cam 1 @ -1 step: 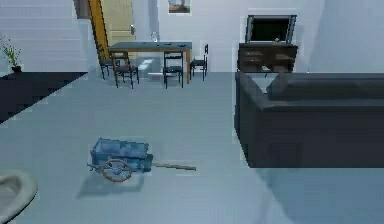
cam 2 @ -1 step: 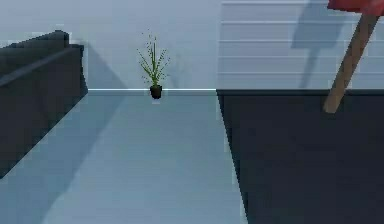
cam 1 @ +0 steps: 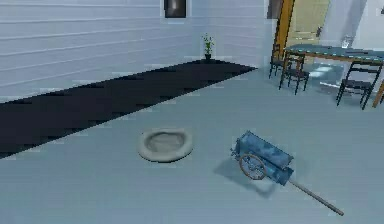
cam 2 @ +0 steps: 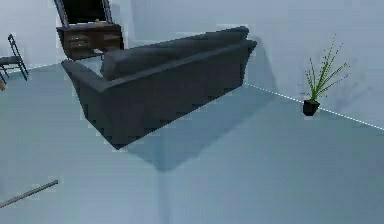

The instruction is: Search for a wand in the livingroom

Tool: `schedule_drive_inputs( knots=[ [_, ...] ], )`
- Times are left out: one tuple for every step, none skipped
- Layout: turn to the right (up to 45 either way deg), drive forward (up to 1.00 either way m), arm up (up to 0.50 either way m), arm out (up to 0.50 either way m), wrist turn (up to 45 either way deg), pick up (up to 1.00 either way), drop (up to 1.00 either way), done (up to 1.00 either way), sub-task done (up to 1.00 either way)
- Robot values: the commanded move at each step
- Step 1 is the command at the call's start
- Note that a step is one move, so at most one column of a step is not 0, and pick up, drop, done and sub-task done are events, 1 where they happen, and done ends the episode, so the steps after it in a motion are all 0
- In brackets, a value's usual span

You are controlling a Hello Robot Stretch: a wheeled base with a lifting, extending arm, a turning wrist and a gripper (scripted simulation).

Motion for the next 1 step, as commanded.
schedule_drive_inputs(
  knots=[
    [-33.0, 0.00, 0.00, 0.00, 0.0, 0.00, 0.00, 0.00, 0.00]
  ],
)
